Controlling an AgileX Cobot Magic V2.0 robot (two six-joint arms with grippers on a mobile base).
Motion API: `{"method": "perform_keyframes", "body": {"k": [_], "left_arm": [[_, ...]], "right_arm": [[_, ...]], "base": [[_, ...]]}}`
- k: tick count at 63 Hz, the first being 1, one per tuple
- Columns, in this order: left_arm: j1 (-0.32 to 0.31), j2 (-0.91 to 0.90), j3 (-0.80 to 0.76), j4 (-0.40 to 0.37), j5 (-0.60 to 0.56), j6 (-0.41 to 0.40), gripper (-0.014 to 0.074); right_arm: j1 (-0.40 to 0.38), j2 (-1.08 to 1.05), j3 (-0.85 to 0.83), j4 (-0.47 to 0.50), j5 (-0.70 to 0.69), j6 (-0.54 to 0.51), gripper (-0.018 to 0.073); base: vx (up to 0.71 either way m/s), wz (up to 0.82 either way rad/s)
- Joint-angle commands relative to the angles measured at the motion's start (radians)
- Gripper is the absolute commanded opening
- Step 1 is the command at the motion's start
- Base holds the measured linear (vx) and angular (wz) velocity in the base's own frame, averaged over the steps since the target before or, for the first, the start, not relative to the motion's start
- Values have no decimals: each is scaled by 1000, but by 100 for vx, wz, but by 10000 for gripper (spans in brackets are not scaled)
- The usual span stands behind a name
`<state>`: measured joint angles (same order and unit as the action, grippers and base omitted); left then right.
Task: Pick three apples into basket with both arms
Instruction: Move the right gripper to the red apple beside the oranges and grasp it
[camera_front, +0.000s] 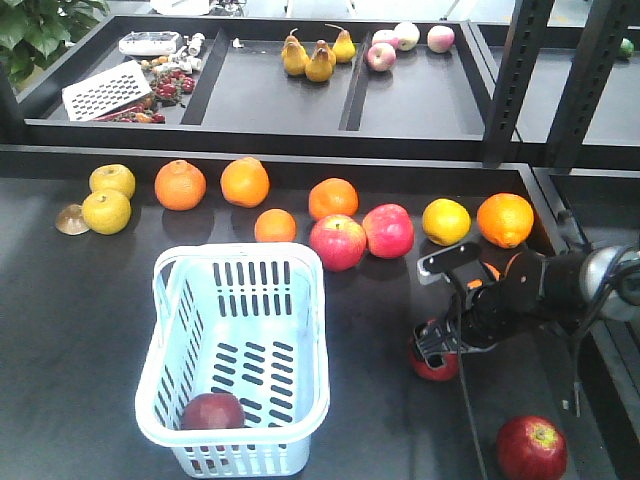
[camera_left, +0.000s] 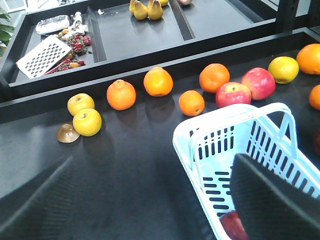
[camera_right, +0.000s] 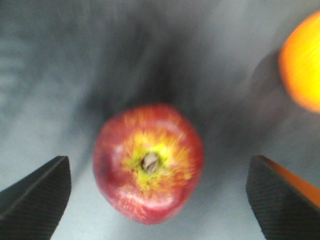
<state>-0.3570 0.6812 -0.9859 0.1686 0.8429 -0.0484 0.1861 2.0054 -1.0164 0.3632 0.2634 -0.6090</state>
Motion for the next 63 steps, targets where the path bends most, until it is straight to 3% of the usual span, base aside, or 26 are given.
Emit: {"method": "perform_keyframes", "body": {"k": [1, 20, 45, 63], "left_arm": [[3, 0, -28, 3, -62, -10, 590], [3, 0, -28, 3, -62, -10, 590], [3, 0, -28, 3, -62, -10, 590], [3, 0, -28, 3, -62, -10, 590]], "right_arm": [[-6, -20, -26, 10, -35, 8, 658], [-6, 27, -26, 16, -51, 7, 585], [-3, -8, -25, -2, -50, 0, 265], [-3, -185, -25, -1, 100, 0, 250]], "base": [[0, 0], [0, 0], [0, 0], [0, 0]]}}
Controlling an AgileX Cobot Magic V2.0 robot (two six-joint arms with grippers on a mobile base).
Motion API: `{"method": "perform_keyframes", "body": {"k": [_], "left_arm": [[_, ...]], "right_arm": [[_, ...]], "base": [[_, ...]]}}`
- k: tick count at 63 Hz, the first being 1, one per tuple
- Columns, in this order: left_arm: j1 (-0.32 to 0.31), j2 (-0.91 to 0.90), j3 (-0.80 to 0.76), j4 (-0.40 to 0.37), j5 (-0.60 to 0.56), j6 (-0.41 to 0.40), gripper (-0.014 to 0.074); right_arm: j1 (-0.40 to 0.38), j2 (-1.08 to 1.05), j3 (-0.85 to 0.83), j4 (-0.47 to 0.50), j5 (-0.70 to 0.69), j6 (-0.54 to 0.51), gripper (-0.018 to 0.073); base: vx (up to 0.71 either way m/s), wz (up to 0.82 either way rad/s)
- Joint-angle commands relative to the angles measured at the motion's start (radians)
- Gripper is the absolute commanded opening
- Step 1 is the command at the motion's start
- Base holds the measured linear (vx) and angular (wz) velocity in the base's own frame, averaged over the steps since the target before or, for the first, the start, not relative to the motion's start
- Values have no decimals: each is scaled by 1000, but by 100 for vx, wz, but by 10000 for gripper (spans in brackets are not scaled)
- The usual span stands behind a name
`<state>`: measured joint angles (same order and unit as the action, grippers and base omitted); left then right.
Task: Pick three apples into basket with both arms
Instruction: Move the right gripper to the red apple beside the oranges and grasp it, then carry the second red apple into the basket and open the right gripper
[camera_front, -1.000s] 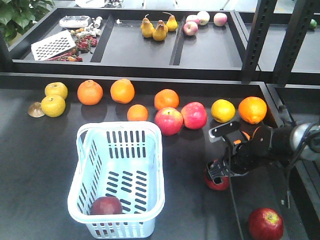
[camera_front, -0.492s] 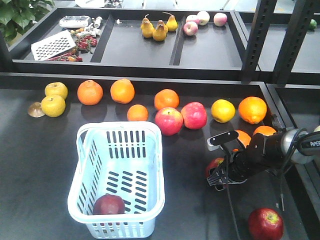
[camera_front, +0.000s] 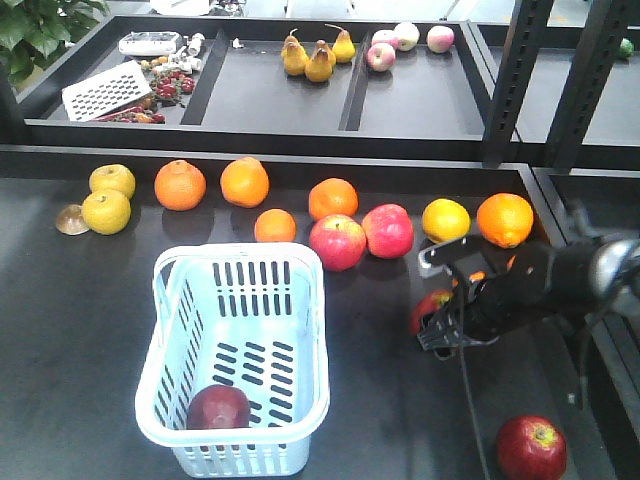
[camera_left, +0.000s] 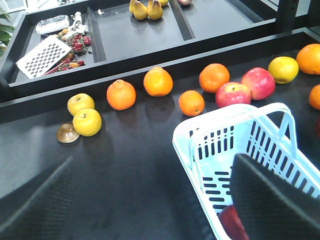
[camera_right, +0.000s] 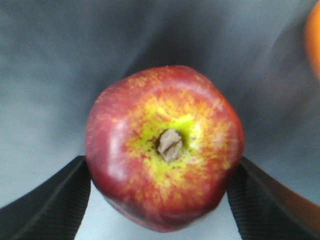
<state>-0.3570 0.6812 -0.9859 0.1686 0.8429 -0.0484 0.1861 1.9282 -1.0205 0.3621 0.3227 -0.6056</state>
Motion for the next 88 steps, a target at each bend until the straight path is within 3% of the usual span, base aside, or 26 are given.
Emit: {"method": "perform_keyframes", "body": {"k": [1, 18, 35, 47, 61, 68, 80, 88], "left_arm": [[3, 0, -28, 3, -62, -10, 590], [3, 0, -28, 3, -62, -10, 590], [3, 0, -28, 3, -62, -10, 590], [3, 0, -28, 3, -62, -10, 590], [3, 0, -28, 3, -62, -10, 590], [3, 0, -28, 3, -62, -10, 590], [3, 0, -28, 3, -62, -10, 590], [3, 0, -28, 3, -62, -10, 590]], "right_arm": [[-3, -118, -21, 3, 53, -3, 250], [51, -298, -18, 11, 300, 1, 250], [270, -443, -18, 12, 396, 8, 250], [428, -467, -18, 36, 303, 16, 250], [557, -385, -18, 43, 34, 15, 267], [586, -326, -23, 49, -46, 4, 341], [584, -274, -23, 87, -69, 4, 601], [584, -274, -23, 87, -75, 5, 718]], "base": [[0, 0], [0, 0], [0, 0], [0, 0], [0, 0], [0, 0], [0, 0], [0, 0]]}}
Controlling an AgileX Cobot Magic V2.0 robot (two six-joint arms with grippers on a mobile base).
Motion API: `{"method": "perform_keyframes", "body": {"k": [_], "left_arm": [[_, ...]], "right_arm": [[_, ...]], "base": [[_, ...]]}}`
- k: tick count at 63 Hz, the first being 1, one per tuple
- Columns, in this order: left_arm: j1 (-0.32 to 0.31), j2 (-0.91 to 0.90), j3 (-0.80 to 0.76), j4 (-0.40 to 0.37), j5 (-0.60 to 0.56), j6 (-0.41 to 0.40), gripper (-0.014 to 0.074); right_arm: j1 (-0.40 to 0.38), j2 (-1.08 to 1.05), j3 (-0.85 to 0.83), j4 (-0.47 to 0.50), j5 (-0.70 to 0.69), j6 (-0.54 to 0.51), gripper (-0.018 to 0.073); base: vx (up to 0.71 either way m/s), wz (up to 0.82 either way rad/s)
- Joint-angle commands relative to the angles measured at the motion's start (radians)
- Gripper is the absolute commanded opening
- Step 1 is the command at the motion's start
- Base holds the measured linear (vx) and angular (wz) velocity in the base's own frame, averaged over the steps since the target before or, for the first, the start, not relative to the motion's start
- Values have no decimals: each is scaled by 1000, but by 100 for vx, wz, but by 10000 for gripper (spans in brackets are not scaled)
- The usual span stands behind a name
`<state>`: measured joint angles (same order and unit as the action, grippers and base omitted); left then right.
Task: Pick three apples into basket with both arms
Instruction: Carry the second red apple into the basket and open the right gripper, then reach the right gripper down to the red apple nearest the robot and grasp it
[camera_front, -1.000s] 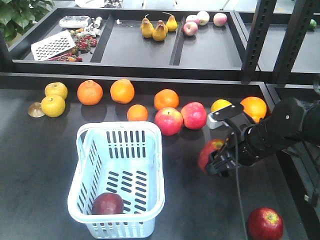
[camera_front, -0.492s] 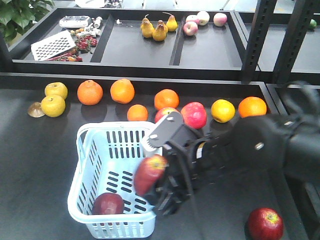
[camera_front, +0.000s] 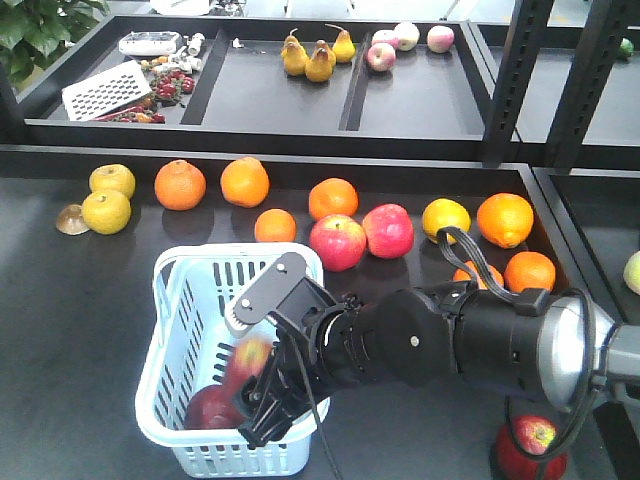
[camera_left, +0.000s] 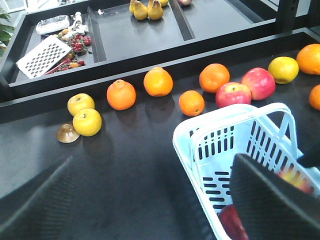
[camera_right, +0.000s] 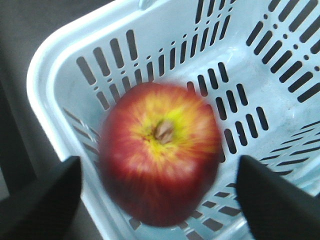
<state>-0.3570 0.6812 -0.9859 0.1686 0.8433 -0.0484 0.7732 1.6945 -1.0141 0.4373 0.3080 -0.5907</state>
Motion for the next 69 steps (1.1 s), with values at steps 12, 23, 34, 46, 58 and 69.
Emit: {"method": "perform_keyframes", "body": {"k": [12, 23, 34, 46, 58, 69], "left_arm": [[3, 0, -28, 3, -62, -10, 590], [3, 0, -28, 3, -62, -10, 590], [3, 0, -28, 3, -62, -10, 590], [3, 0, -28, 3, -62, -10, 590], [3, 0, -28, 3, -62, -10, 590], [3, 0, -28, 3, -62, -10, 590]], "right_arm": [[-6, -54, -29, 11, 6, -7, 716], [-68, -120, -27, 2, 149, 27, 692], [-212, -185, -23, -111, 283, 162, 680], [-388, -241, 70, -293, 338, 333, 671], [-553, -257, 208, -312, 333, 370, 662], [-676, -254, 303, -310, 264, 397, 653]], "base": [[0, 0], [0, 0], [0, 0], [0, 0], [0, 0], [0, 0]]}}
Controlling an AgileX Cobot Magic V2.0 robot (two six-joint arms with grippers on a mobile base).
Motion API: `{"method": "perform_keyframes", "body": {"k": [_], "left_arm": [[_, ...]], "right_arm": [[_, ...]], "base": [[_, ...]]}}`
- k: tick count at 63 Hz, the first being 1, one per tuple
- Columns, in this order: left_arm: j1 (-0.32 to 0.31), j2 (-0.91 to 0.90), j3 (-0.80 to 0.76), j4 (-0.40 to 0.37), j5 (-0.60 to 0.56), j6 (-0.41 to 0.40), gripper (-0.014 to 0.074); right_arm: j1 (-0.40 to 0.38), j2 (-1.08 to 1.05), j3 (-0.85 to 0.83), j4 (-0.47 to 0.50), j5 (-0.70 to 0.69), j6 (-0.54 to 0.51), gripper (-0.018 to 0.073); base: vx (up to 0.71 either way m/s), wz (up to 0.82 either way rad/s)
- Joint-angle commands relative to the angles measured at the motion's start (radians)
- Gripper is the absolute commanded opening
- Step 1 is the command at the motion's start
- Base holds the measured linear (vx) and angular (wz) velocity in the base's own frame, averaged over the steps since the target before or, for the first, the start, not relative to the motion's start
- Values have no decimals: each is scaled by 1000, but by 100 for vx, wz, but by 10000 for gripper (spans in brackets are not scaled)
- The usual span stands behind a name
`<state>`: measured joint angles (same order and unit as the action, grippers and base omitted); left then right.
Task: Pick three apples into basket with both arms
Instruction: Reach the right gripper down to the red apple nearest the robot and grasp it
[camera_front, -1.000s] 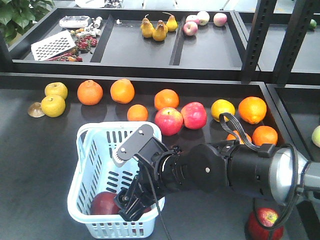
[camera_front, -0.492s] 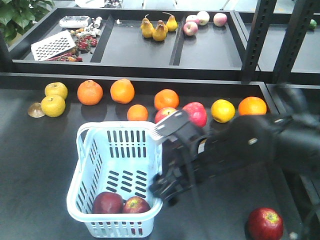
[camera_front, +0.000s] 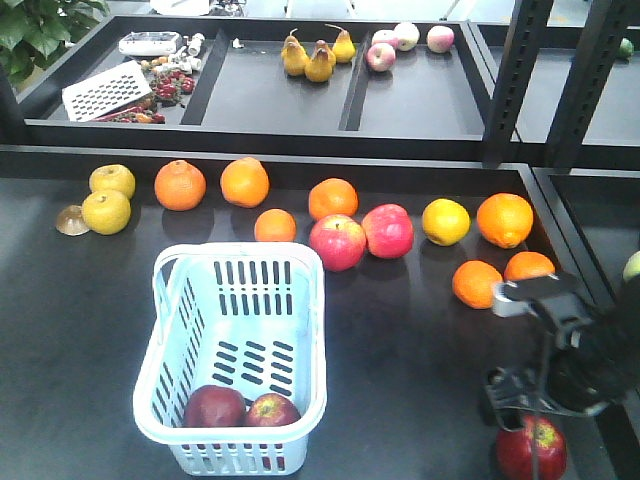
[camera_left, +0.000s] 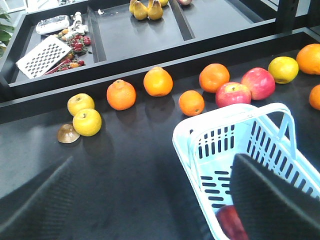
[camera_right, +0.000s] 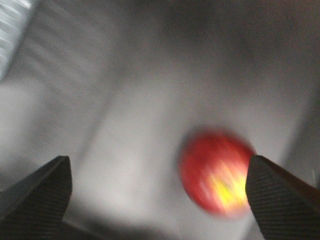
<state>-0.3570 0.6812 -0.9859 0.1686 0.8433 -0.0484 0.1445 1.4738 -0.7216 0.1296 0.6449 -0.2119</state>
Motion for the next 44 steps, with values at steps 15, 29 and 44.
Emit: {"method": "perform_keyframes", "body": {"k": [15, 29, 44], "left_arm": [[3, 0, -28, 3, -62, -10, 590], [3, 0, -28, 3, -62, -10, 590], [3, 0, -28, 3, -62, -10, 590]], "right_arm": [[-109, -17, 17, -5, -141, 18, 648], [-110, 108, 17, -1, -139, 18, 641], [-110, 250, 17, 4, -143, 18, 631]], "base": [[0, 0], [0, 0], [0, 0]]}}
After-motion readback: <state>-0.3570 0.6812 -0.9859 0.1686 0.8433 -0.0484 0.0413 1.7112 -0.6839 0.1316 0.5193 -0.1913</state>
